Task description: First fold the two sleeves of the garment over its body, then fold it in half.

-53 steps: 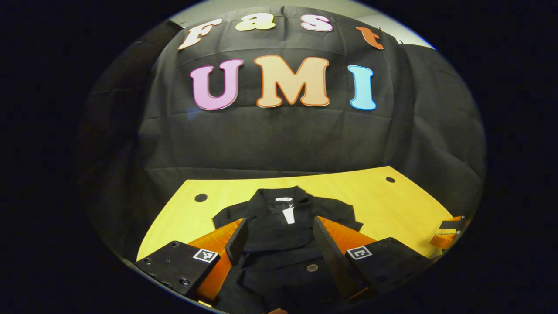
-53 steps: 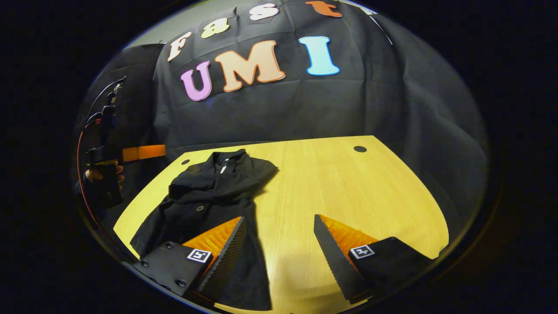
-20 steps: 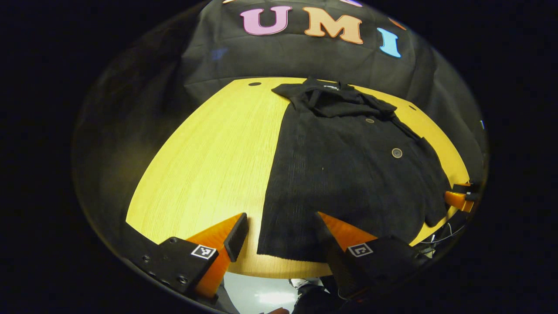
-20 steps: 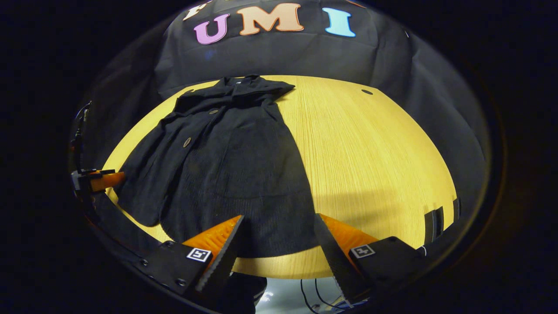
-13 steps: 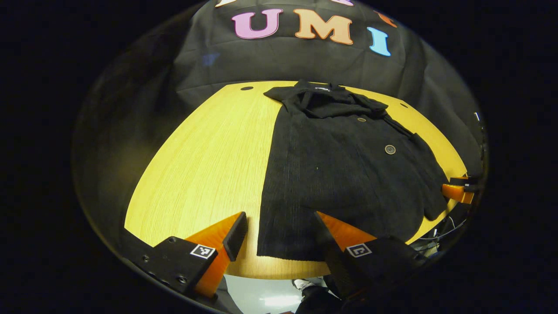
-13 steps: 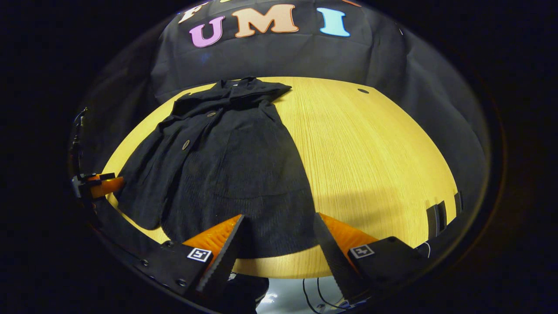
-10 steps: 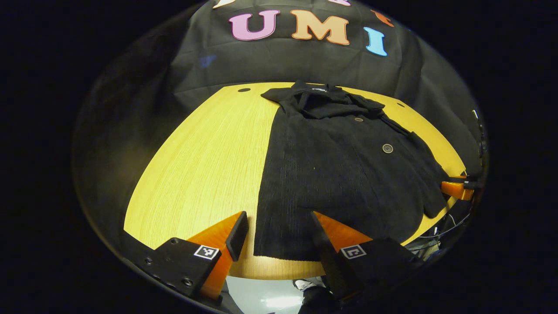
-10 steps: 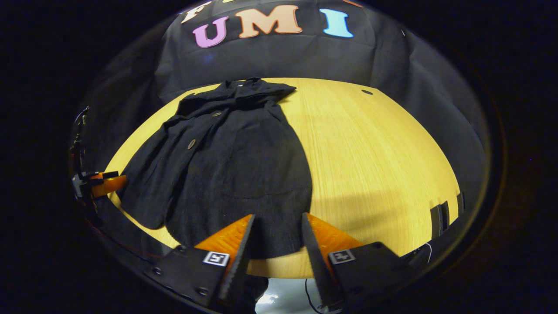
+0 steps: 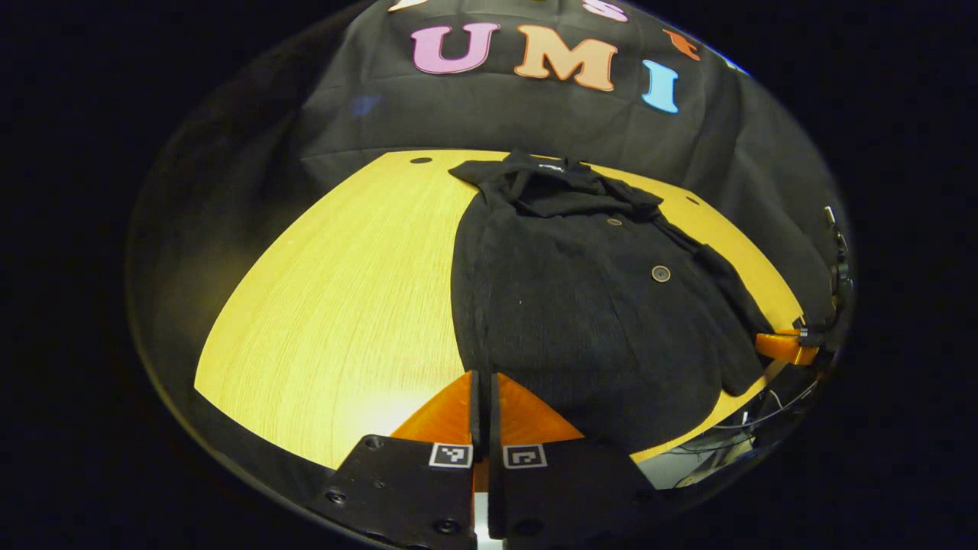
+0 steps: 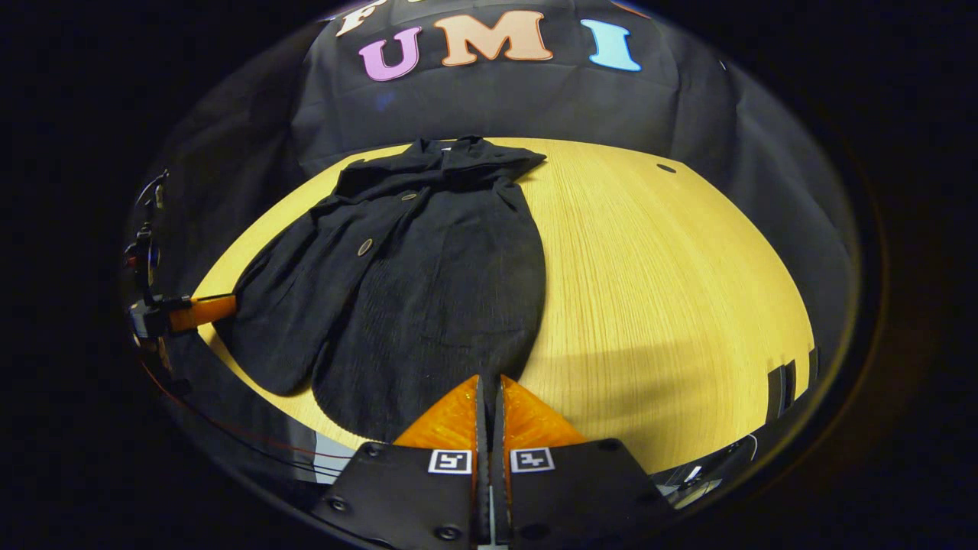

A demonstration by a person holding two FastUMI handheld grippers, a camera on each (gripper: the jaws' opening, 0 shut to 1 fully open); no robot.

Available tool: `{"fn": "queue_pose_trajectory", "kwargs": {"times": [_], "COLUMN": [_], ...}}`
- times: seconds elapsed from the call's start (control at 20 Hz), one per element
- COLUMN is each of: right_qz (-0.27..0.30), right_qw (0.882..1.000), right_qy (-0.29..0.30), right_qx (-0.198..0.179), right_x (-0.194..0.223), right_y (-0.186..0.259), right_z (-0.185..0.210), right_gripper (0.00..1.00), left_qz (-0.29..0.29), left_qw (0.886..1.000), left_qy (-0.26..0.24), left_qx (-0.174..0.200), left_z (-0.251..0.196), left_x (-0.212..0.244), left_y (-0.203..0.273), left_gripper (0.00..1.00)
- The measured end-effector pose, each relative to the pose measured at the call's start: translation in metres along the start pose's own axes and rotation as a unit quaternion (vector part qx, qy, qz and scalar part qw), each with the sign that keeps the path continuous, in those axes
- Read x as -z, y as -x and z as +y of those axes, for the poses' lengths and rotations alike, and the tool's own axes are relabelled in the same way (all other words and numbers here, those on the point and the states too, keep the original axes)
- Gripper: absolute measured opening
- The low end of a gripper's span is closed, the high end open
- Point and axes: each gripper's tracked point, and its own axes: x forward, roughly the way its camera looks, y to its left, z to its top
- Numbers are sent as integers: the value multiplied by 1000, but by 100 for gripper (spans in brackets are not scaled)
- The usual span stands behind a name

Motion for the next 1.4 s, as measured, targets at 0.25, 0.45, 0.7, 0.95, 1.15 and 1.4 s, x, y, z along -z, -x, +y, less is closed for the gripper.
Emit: {"fn": "queue_pose_trajectory", "kwargs": {"times": [0.25,0.45,0.7,0.95,1.15,1.4], "right_qz": [-4,-29,-62,-95,-120,-140], "right_qw": [1000,998,995,989,985,982], "right_qy": [-5,-27,-24,-17,-24,-27], "right_qx": [-16,-43,-78,-113,-123,-124], "right_x": [-8,-37,-85,-127,-156,-186], "right_y": [3,11,24,33,39,41], "right_z": [2,3,6,10,6,1], "right_gripper": [3,2,2,2,2,3], "left_qz": [20,29,-3,-55,-68,-90], "left_qw": [999,999,998,997,996,995], "left_qy": [24,40,62,57,52,52], "left_qx": [-7,-16,-6,-6,-9,-10], "left_z": [-1,-2,-17,-31,-34,-31], "left_x": [-1,-8,-56,-112,-135,-165], "left_y": [-1,0,8,12,9,6], "left_gripper": [0,0,0,0,0,0]}}
